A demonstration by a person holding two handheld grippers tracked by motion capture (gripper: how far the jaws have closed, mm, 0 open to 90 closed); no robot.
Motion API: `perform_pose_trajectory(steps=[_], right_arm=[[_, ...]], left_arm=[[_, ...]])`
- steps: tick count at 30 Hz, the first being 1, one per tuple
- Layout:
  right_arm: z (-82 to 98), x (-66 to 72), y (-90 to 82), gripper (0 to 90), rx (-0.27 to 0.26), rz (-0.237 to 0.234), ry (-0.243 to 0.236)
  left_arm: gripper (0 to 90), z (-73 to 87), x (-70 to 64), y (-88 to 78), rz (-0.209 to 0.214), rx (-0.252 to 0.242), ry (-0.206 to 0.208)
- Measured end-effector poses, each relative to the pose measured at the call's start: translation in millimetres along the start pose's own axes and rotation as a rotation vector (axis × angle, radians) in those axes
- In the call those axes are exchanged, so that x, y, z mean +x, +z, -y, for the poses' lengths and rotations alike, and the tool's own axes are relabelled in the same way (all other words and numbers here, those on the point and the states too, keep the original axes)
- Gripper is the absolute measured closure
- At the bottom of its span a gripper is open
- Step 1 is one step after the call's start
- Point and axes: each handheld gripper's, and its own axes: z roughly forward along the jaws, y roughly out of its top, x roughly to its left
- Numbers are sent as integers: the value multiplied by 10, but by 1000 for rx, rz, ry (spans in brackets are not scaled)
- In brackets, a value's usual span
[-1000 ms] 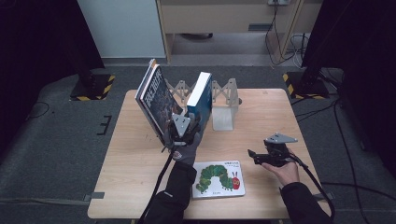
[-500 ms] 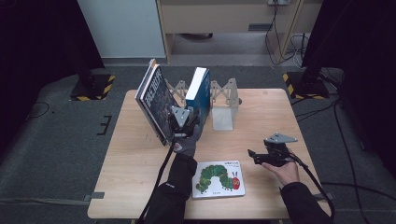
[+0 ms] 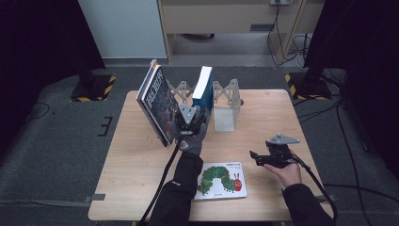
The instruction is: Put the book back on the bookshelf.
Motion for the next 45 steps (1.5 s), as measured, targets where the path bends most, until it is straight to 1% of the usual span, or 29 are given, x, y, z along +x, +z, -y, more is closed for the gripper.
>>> perform_pose_trajectory(steps=[4,8,10,14,20,21,23,24,25,26,27,29,31,33,35,38,43,45], right_arm=[[0,-3,3,172,2,0,-2],[1,-1,2,172,4,-1,-2],[1,0,2,172,2,1,2],[3,-2,2,172,6,0,-6],[5,1,4,172,9,2,-4],[6,2,6,172,9,1,-3],[7,1,12,172,7,5,-7],[8,4,13,172,10,4,-3],[9,6,13,172,10,4,-3],[9,6,12,172,10,3,-3],[8,3,13,172,8,3,-5],[7,2,12,172,12,2,3],[7,0,11,172,8,2,-3],[6,2,5,172,9,0,-1],[4,0,0,172,6,2,-2],[2,0,-4,172,4,0,1],[4,4,0,172,6,-1,0],[2,3,-2,172,3,-1,1]], left_arm=[[598,-8,-5,28,13,3,1],[588,-6,2,42,44,4,6],[581,4,19,35,64,-1,-2],[569,25,63,-16,109,-3,9],[595,118,141,-160,164,14,18],[597,141,151,-168,169,18,17],[622,181,174,-150,174,41,7],[621,195,179,-143,184,41,-2],[624,201,178,-140,186,41,-10],[631,198,174,-142,181,42,-3],[643,194,165,-140,182,42,-5],[710,183,156,-140,198,31,-20],[739,157,133,-136,204,20,-24],[735,136,102,-123,209,17,-15],[722,126,70,-118,205,9,-11],[710,138,56,-101,215,1,-19],[704,135,38,-87,216,2,-23],[701,137,38,-79,221,2,-33]])
